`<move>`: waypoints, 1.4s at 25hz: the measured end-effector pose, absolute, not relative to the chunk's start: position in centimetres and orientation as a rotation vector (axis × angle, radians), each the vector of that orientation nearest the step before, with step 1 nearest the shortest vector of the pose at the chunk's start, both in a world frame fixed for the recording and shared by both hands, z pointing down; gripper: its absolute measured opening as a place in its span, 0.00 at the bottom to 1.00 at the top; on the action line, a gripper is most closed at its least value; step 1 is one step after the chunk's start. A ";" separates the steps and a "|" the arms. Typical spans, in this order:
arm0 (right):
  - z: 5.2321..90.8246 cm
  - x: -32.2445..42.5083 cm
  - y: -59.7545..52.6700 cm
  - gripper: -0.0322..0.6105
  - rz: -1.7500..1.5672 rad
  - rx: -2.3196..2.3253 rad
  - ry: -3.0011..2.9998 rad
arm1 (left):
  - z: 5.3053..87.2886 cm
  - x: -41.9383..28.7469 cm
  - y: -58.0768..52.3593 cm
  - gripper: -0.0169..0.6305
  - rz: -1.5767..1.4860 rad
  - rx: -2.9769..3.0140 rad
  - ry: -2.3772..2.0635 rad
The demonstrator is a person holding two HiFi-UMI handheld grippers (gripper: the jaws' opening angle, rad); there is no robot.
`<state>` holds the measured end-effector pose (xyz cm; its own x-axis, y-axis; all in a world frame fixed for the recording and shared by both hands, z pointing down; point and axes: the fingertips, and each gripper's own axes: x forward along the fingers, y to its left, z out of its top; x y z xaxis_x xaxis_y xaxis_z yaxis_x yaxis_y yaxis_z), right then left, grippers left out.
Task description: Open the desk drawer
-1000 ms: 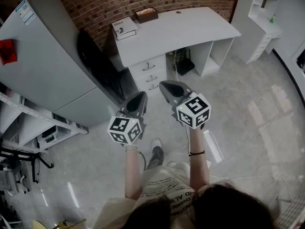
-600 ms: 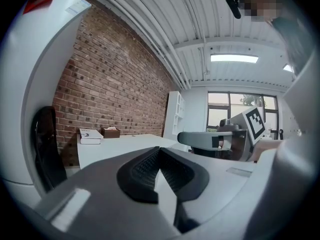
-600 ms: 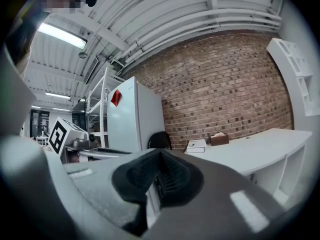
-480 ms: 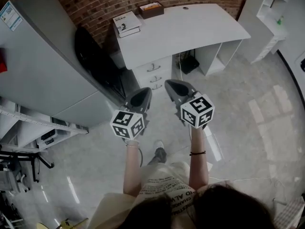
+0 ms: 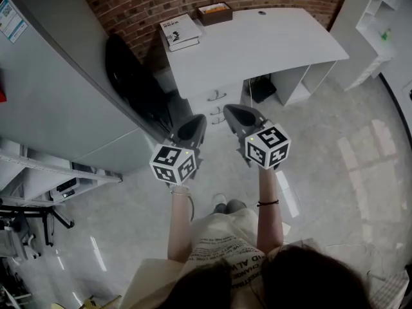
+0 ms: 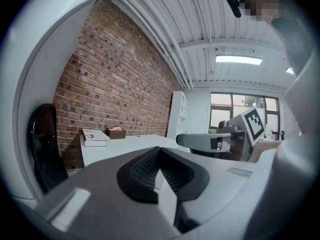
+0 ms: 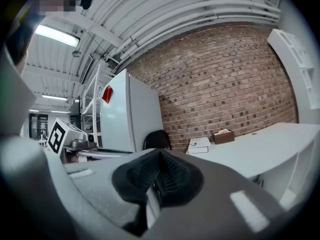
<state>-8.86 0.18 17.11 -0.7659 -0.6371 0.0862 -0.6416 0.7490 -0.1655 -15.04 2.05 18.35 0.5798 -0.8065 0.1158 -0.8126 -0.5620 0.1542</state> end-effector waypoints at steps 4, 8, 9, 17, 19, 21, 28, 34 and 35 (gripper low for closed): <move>17.5 -9.6 -0.9 0.05 0.299 1.057 -2.932 | 18.4 -16.0 0.9 0.01 0.035 2.609 -1.380; 18.0 -9.5 -2.1 0.05 0.309 1.043 -2.921 | 19.3 -15.3 -0.3 0.01 0.047 2.593 -1.359; 18.2 -9.3 -2.5 0.05 0.316 1.040 -2.918 | 19.7 -14.9 -0.6 0.01 0.051 2.586 -1.342; 17.9 -7.2 -7.7 0.05 0.329 1.003 -2.899 | 20.1 -12.9 -5.4 0.02 0.040 2.537 -1.351; 17.8 -6.7 -9.0 0.05 0.320 0.989 -2.896 | 20.3 -12.4 -6.7 0.02 0.036 2.524 -1.363; 17.7 -6.2 -10.3 0.05 0.315 0.976 -2.898 | 20.5 -12.1 -7.8 0.01 0.030 2.510 -1.378; 17.6 -4.8 -14.2 0.05 0.290 0.934 -2.898 | 20.5 -11.2 -11.5 0.01 0.001 2.480 -1.431; 18.8 -3.7 -16.4 0.05 0.338 0.942 -2.890 | 21.8 -10.5 -12.4 0.02 -0.001 2.439 -1.447; 19.2 -3.5 -16.7 0.05 0.354 0.948 -2.888 | 22.3 -10.4 -12.5 0.01 0.003 2.431 -1.448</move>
<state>-3.52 -16.70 19.24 -0.8051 -0.5743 0.1481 -0.5931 0.7817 -0.1930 -10.43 -12.47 22.28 0.4890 -0.8577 0.1591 -0.8583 -0.4405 0.2632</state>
